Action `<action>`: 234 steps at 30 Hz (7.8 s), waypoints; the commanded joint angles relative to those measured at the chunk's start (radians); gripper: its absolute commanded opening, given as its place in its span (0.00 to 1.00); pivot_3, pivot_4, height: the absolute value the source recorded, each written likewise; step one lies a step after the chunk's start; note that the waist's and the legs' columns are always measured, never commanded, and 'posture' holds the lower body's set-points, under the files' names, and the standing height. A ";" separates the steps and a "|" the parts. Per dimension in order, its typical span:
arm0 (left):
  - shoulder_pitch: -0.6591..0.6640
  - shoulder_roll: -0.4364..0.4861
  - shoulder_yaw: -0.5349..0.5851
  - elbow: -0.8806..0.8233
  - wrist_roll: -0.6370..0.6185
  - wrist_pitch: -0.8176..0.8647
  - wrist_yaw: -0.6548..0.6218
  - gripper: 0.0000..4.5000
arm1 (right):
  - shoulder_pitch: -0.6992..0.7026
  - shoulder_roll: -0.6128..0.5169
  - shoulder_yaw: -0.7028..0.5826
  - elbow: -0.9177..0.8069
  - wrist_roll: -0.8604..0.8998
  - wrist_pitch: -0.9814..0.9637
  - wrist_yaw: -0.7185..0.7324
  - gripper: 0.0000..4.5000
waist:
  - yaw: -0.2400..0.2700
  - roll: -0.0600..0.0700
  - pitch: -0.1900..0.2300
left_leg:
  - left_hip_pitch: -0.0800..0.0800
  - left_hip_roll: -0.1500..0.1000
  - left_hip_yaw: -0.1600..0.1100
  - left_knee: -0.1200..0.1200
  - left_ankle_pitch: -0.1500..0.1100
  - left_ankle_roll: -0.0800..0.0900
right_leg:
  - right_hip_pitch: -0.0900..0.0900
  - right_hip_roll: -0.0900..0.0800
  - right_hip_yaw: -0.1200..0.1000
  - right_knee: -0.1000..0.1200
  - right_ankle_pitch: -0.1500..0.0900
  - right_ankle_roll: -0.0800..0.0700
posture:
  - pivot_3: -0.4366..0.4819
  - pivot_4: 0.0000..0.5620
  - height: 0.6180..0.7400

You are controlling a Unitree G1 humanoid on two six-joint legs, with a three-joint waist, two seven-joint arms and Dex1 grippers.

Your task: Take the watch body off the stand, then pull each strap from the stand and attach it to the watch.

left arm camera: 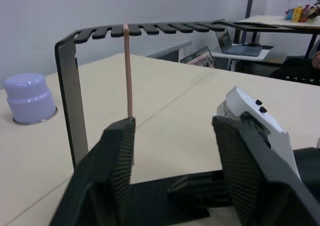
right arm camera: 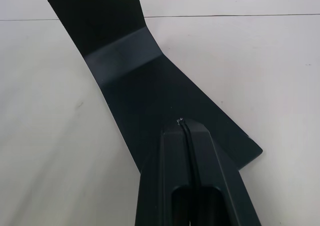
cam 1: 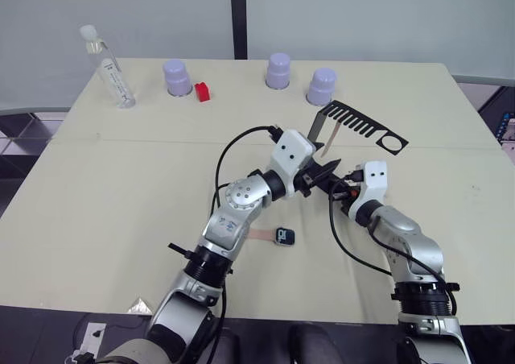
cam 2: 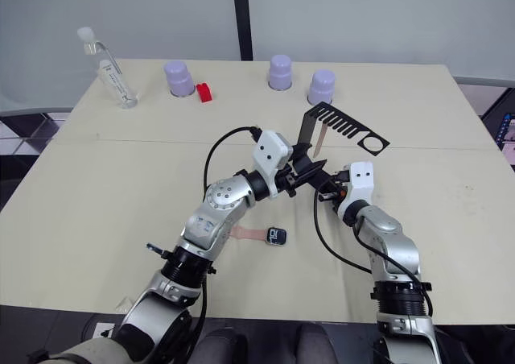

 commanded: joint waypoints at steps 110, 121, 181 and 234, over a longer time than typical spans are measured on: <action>-0.006 0.302 0.147 -0.318 -0.625 0.586 -0.536 0.00 | 0.154 -0.196 -0.155 -0.559 1.218 0.204 -0.057 0.72 | 0.003 0.002 0.003 | -0.004 0.000 -0.006 -0.003 0.000 0.001 | 0.001 -0.003 0.002 -0.008 0.000 0.000 | 0.48 0.27 1.00; 0.007 0.325 0.147 -0.339 -0.643 0.601 -0.547 0.00 | 0.173 -0.194 -0.125 -0.584 1.221 0.175 -0.060 0.72 | 0.002 0.002 0.003 | -0.004 0.000 -0.006 -0.003 0.000 0.001 | 0.001 -0.003 0.003 -0.008 0.000 0.000 | 0.48 0.27 1.00; -0.004 0.289 0.128 -0.298 -0.615 0.537 -0.531 0.00 | 0.162 -0.257 -0.114 -0.579 1.243 0.128 -0.022 0.27 | 0.004 0.002 0.003 | -0.004 0.000 -0.006 -0.004 0.000 0.001 | 0.001 -0.004 0.003 -0.012 0.000 0.000 | 0.48 0.27 1.00; -0.016 0.287 0.134 -0.275 -0.628 0.541 -0.530 0.00 | 0.172 -0.268 -0.104 -0.579 1.255 0.100 -0.037 0.27 | 0.005 0.002 0.003 | -0.004 0.000 -0.006 -0.005 0.000 0.001 | 0.001 -0.004 0.002 -0.015 0.000 0.000 | 0.48 0.27 1.00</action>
